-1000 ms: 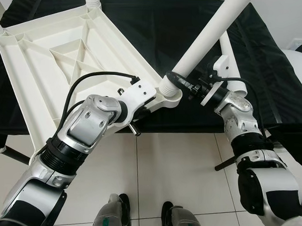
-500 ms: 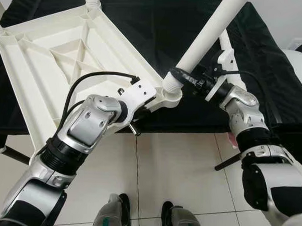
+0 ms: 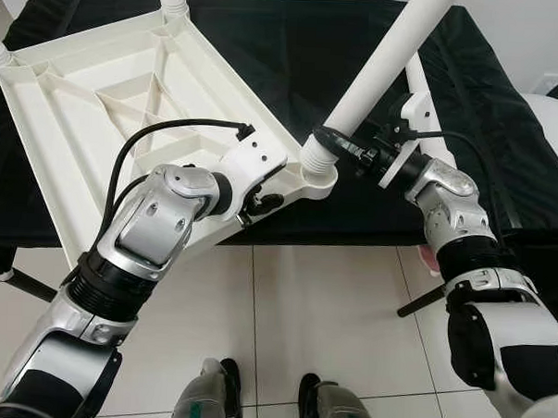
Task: Building children table
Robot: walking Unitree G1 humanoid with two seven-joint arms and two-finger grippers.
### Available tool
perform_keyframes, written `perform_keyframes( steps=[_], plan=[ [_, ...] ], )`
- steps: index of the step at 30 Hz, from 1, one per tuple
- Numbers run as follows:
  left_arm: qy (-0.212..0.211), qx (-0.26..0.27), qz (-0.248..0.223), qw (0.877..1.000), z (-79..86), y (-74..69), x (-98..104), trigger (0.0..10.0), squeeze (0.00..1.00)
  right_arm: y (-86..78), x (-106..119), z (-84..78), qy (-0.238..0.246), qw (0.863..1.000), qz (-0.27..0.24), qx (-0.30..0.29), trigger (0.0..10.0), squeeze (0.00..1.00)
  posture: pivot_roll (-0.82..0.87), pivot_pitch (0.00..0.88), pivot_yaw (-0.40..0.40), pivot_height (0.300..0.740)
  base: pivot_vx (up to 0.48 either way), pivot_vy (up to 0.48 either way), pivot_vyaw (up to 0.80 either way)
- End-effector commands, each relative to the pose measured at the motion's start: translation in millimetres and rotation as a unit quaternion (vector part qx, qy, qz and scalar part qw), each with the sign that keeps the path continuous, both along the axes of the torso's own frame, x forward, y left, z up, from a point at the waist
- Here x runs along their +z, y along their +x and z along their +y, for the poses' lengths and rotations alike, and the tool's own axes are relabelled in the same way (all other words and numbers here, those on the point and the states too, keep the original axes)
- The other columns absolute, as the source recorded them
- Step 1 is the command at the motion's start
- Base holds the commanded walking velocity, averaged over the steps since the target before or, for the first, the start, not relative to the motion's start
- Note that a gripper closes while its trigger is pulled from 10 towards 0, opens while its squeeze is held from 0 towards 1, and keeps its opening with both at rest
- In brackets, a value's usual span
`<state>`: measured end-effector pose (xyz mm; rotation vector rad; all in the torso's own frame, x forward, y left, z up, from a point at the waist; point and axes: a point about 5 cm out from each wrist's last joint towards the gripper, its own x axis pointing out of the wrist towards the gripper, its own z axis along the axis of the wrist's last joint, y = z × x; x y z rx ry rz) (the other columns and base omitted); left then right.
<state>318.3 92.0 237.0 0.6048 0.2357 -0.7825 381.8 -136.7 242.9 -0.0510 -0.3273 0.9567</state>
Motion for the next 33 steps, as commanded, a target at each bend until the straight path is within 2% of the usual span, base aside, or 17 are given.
perform_keyframes(
  steps=[1, 3, 5, 7, 11, 12, 14, 17, 21, 22, 25, 27, 28, 29, 31, 32, 33],
  plan=[
    [0.005, 0.016, -0.030, 0.999, -0.7, 2.2, 5.4, 10.0, 0.00, -0.8, 2.4, -1.6, -0.007, 1.000, -0.005, 0.004, 10.0, 0.00, -0.02, 0.191, -0.015, 0.740, 0.000, 0.000, 0.00],
    [0.003, 0.016, -0.032, 0.999, 0.1, 2.5, 6.7, 10.0, 0.00, -0.8, 3.1, -2.3, -0.008, 1.000, -0.005, 0.006, 10.0, 0.00, -0.02, 0.191, -0.015, 0.740, 0.000, 0.000, 0.00],
    [-0.061, -0.008, -0.033, 0.998, 1.9, 0.5, 27.2, 10.0, 0.00, -0.1, 7.7, -8.2, -0.014, 1.000, -0.001, 0.010, 10.0, 0.00, -0.02, 0.182, -0.017, 0.740, 0.000, 0.000, 0.00],
    [-0.105, -0.025, -0.035, 0.994, 2.8, -1.5, 42.9, 10.0, 0.00, 0.3, 8.9, -11.8, -0.022, 1.000, 0.003, 0.013, 10.0, 0.00, -0.02, 0.175, -0.019, 0.740, 0.000, 0.000, 0.00],
    [-0.158, -0.043, -0.045, 0.986, 5.7, -2.4, 67.6, 10.0, 0.00, -0.1, 9.0, -15.0, -0.036, 0.999, 0.012, 0.025, 10.0, 0.00, -0.02, 0.175, -0.019, 0.740, 0.000, 0.000, 0.00],
    [-0.158, -0.043, -0.045, 0.986, 5.7, -2.4, 67.6, 10.0, 0.00, -0.1, 9.0, -15.0, -0.036, 0.999, 0.012, 0.025, 10.0, 0.00, -0.02, 0.175, -0.019, 0.740, 0.000, 0.000, 0.00],
    [-0.190, -0.062, -0.060, 0.978, 7.8, -3.7, 86.9, 10.0, 0.00, -1.3, 8.5, -17.0, -0.050, 0.998, 0.021, 0.043, 10.0, 0.00, -0.01, 0.159, -0.024, 0.740, 0.000, 0.000, 0.00],
    [-0.205, -0.081, -0.072, 0.973, 5.0, -5.3, 99.1, 10.0, 0.00, -1.5, 10.3, -18.6, -0.057, 0.997, 0.023, 0.051, 10.0, 0.00, -0.01, 0.152, -0.026, 0.740, 0.000, 0.000, 0.00],
    [-0.217, -0.092, -0.073, 0.969, -1.2, -5.6, 101.9, 10.0, 0.02, -1.1, 12.5, -18.4, -0.057, 0.997, 0.024, 0.054, 10.0, 0.00, -0.01, 0.144, -0.030, 0.740, 0.000, 0.000, 0.00],
    [-0.220, -0.099, -0.072, 0.968, -5.0, -6.3, 101.2, 10.0, 1.00, -0.9, 13.2, -18.2, -0.057, 0.997, 0.024, 0.055, 10.0, 0.00, -0.01, 0.140, -0.032, 0.740, 0.000, 0.000, 0.00],
    [-0.222, -0.105, -0.071, 0.967, -7.5, -6.9, 100.7, 10.0, 1.00, -0.8, 13.6, -18.1, -0.057, 0.996, 0.025, 0.056, 10.0, 0.00, -0.01, 0.140, -0.032, 0.740, 0.000, 0.000, 0.00],
    [-0.216, -0.127, -0.067, 0.966, -18.9, -11.5, 99.4, 10.0, 1.00, -1.3, 14.6, -17.5, -0.062, 0.995, 0.031, 0.069, 10.0, 0.00, -0.01, 0.132, -0.038, 0.740, 0.000, 0.000, 0.00],
    [-0.216, -0.127, -0.067, 0.966, -18.9, -11.5, 99.4, 10.0, 1.00, -1.3, 14.6, -17.5, -0.062, 0.995, 0.031, 0.069, 10.0, 0.00, -0.01, 0.132, -0.038, 0.740, 0.000, 0.000, 0.00],
    [-0.212, -0.138, -0.064, 0.965, -24.7, -14.0, 99.3, 10.0, 0.73, -1.9, 15.4, -17.0, -0.066, 0.994, 0.035, 0.079, 10.0, 0.00, -0.01, 0.130, -0.039, 0.740, 0.000, 0.000, 0.00],
    [-0.209, -0.147, -0.062, 0.965, -29.0, -16.0, 99.2, 10.0, 0.73, -2.5, 15.9, -16.5, -0.070, 0.993, 0.038, 0.087, 10.0, 0.00, -0.01, 0.130, -0.039, 0.740, 0.000, 0.000, 0.00],
    [-0.208, -0.152, -0.064, 0.964, -32.4, -17.0, 99.7, 10.0, 0.00, -3.0, 16.4, -15.8, -0.073, 0.992, 0.038, 0.093, 10.0, 0.00, -0.01, 0.130, -0.040, 0.740, 0.000, 0.000, 0.00],
    [-0.209, -0.158, -0.064, 0.963, -35.7, -17.5, 99.4, 10.0, 0.00, -4.0, 15.8, -14.5, -0.074, 0.991, 0.042, 0.102, 10.0, 0.00, -0.01, 0.132, -0.041, 0.740, 0.000, 0.000, 0.00]
  ],
)
